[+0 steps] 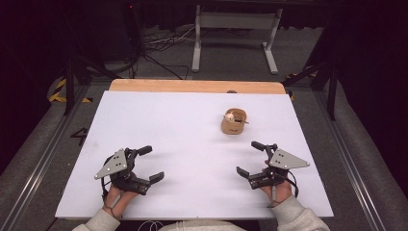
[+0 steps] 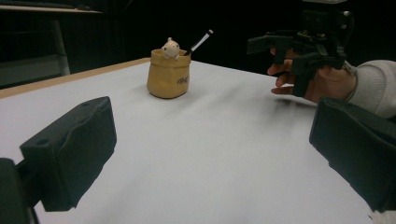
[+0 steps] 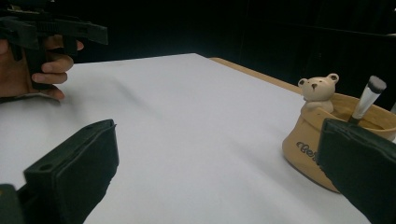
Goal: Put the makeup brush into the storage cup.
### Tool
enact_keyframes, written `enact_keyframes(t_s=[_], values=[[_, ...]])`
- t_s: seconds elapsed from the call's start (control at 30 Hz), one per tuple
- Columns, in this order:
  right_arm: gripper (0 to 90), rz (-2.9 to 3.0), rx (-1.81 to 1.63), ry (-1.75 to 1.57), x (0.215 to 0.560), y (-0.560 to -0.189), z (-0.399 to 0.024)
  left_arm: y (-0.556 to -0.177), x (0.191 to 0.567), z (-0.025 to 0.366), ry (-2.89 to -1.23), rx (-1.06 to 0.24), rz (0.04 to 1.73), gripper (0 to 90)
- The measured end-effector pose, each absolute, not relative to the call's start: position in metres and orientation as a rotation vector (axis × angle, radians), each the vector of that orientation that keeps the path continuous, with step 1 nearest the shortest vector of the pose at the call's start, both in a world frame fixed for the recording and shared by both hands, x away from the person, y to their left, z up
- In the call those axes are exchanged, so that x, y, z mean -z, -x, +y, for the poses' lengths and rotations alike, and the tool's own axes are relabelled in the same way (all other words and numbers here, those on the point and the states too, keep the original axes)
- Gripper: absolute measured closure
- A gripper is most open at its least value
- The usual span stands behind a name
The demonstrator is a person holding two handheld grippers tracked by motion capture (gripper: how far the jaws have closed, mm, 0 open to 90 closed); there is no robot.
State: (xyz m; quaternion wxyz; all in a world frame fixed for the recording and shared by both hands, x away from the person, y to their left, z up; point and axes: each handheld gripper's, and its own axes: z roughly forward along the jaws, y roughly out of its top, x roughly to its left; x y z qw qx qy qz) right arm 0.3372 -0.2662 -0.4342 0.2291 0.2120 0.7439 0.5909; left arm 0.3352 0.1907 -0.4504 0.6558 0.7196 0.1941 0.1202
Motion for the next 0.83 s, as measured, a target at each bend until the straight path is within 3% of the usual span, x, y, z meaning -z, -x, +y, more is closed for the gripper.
enact_keyframes(t_s=[0.83], values=[[0.0, 2.067, -1.618, -0.626, 0.4426, -0.3388, -0.2622, -0.3379, 0.4561, 0.1875, -1.665, -0.277, 0.455, 0.3]])
